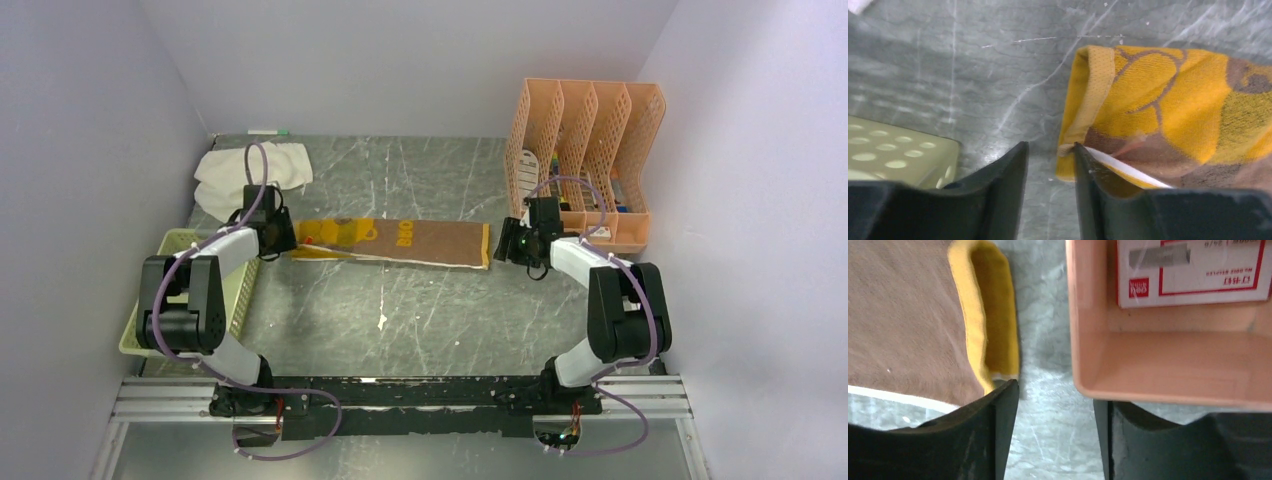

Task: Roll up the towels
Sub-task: Fold the towel at the center of the board.

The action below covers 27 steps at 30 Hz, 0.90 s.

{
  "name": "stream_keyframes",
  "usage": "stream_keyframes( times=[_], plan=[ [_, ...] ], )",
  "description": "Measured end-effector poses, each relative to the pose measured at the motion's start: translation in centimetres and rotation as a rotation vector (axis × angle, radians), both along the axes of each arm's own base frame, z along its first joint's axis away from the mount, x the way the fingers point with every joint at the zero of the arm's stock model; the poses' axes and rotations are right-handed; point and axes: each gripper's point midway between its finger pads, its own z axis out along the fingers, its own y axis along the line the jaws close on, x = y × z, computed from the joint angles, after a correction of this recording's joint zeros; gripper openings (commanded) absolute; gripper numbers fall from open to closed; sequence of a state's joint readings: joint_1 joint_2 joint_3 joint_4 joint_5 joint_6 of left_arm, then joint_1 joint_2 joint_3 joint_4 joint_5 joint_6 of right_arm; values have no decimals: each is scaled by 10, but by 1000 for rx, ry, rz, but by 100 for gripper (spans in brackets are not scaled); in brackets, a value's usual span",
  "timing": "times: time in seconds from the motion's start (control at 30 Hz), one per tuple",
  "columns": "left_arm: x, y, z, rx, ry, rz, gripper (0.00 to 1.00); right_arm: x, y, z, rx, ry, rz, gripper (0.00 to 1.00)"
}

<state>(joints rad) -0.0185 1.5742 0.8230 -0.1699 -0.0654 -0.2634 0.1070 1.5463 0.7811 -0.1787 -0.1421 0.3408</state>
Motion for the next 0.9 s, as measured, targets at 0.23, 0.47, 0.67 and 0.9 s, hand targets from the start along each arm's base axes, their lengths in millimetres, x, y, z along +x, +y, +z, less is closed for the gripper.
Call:
stream_keyframes(
  times=[0.23, 0.47, 0.67, 0.9],
  plan=[
    [4, 5, 7, 23, -9, 16, 99, -8, -6, 0, -28, -2, -18, 71],
    [29, -11, 73, -44, -168, -54, 99, 15, 1, 59, 12, -200, -6, 74],
    [45, -27, 127, -85, -300, -154, 99, 46, 34, 92, 78, -297, 106, 80],
    [45, -33, 84, -133, -114, -242, 99, 41, 45, 43, 139, -164, 185, 79]
  ],
)
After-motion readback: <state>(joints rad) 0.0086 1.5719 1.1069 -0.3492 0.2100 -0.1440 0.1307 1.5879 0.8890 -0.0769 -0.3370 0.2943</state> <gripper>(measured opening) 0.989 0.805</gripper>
